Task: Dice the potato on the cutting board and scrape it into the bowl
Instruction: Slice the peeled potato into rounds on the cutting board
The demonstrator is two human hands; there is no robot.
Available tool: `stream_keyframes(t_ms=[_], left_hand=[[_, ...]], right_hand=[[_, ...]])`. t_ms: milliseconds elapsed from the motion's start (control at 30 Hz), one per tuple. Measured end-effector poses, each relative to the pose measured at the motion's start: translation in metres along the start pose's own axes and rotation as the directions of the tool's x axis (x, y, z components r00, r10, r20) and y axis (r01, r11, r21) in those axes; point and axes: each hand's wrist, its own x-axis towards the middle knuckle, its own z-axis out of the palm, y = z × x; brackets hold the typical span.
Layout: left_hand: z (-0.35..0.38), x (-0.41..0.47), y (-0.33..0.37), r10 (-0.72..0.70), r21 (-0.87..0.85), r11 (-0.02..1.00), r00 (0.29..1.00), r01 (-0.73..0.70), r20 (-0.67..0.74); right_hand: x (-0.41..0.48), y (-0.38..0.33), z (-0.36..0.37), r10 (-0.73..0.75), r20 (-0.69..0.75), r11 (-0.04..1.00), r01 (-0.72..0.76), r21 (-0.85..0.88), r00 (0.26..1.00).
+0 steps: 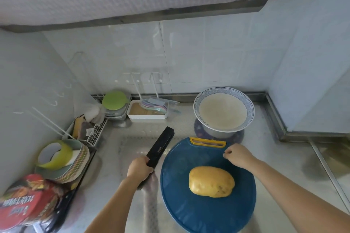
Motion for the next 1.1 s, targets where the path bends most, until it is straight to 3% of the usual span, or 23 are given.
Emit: stream_keyframes(t_ms=[133,233,433,600,700,800,900,967,1100], left_hand=[[-0.003,-0.014,0.013,0.027,-0.134,0.991,1.0,-0.028,-0.008],[-0.007,-0.033,0.033,0.036,-0.322,0.945,0.997,-0.054,-0.062],[-0.019,-0.095,0.102,0.232,-0.436,0.859,0.964,-0.266,-0.13],[-0.006,-0.13,0.147,0.334,-0.41,0.818,0.914,-0.402,-0.23],[0.003,-0.135,0.163,0.368,-0.419,0.799,0.902,-0.431,-0.227],[0.013,-0.129,0.164,0.42,-0.315,0.848,0.903,-0.427,-0.095],[0.022,-0.12,0.148,0.412,0.09,0.906,0.91,-0.415,0.044],[0.031,-0.117,0.137,0.455,0.296,0.83,0.881,-0.472,0.13],[0.047,-0.107,0.128,0.603,0.338,0.716,0.785,-0.61,0.139]], right_hand=[[-0.016,-0.011,-0.006,-0.116,-0.074,0.993,0.116,-0.01,0.99],[-0.036,-0.029,-0.014,-0.283,-0.166,0.947,0.303,0.111,0.945],[-0.078,-0.069,-0.026,-0.365,-0.164,0.848,0.4,0.347,0.916],[-0.094,-0.068,-0.036,-0.303,-0.226,0.72,0.378,0.582,0.926],[-0.096,-0.055,-0.043,-0.231,-0.26,0.764,0.34,0.549,0.938],[-0.095,-0.035,-0.051,-0.2,-0.255,0.855,0.296,0.427,0.946],[-0.099,-0.014,-0.064,-0.211,-0.242,0.895,0.287,0.341,0.947],[-0.101,-0.002,-0.068,-0.226,-0.231,0.906,0.291,0.308,0.946],[-0.102,0.014,-0.064,-0.226,-0.244,0.944,0.274,0.184,0.943]])
